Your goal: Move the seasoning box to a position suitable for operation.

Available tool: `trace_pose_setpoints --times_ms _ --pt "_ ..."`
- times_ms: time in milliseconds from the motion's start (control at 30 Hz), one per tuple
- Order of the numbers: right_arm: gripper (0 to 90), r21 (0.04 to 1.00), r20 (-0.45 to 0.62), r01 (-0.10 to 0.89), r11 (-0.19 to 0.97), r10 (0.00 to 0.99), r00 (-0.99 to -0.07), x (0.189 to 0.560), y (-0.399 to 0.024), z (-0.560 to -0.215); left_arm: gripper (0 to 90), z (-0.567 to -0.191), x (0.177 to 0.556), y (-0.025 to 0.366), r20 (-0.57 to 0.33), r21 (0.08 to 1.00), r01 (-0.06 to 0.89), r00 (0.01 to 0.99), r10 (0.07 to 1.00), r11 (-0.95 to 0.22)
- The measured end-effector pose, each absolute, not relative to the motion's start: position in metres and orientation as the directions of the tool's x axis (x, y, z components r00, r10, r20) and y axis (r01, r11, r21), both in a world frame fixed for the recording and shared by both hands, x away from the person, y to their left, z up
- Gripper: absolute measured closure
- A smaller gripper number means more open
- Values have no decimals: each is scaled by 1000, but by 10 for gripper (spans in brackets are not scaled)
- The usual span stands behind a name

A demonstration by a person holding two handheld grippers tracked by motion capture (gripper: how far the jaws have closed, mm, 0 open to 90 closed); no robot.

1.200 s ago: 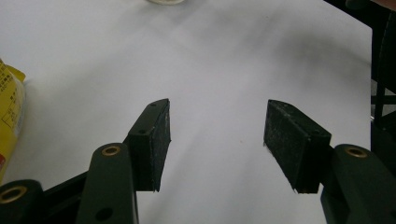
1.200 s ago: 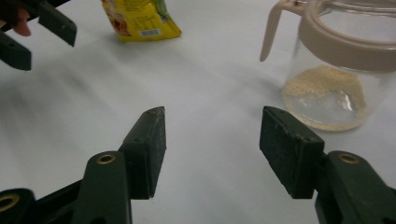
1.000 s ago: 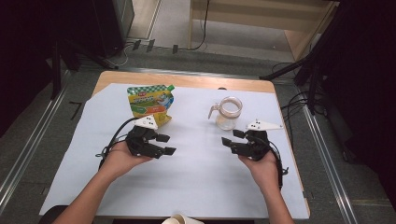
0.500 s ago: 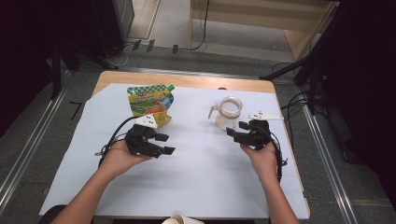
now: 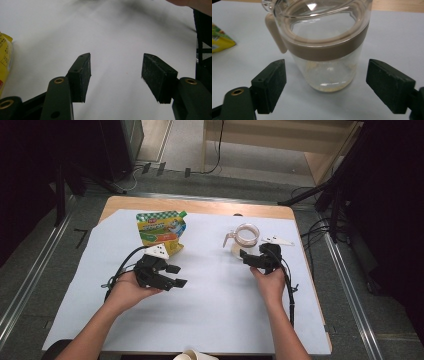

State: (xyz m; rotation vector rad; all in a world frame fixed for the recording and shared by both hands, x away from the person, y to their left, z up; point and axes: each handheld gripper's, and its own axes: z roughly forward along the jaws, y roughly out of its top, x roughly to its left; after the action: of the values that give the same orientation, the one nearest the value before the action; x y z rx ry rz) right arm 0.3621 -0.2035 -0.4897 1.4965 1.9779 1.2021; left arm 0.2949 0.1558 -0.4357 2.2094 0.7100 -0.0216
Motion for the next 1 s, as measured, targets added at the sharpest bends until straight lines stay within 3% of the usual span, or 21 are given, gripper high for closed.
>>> trace_pose_setpoints --times_ms 633,1000 --pt "106 888 143 459 20 938 -316 379 -182 -514 420 -438 296 154 -250 681 503 842 477 -531" --pt "86 895 160 446 -18 946 -281 393 -173 -518 418 -438 295 154 -251 678 503 844 474 -536"
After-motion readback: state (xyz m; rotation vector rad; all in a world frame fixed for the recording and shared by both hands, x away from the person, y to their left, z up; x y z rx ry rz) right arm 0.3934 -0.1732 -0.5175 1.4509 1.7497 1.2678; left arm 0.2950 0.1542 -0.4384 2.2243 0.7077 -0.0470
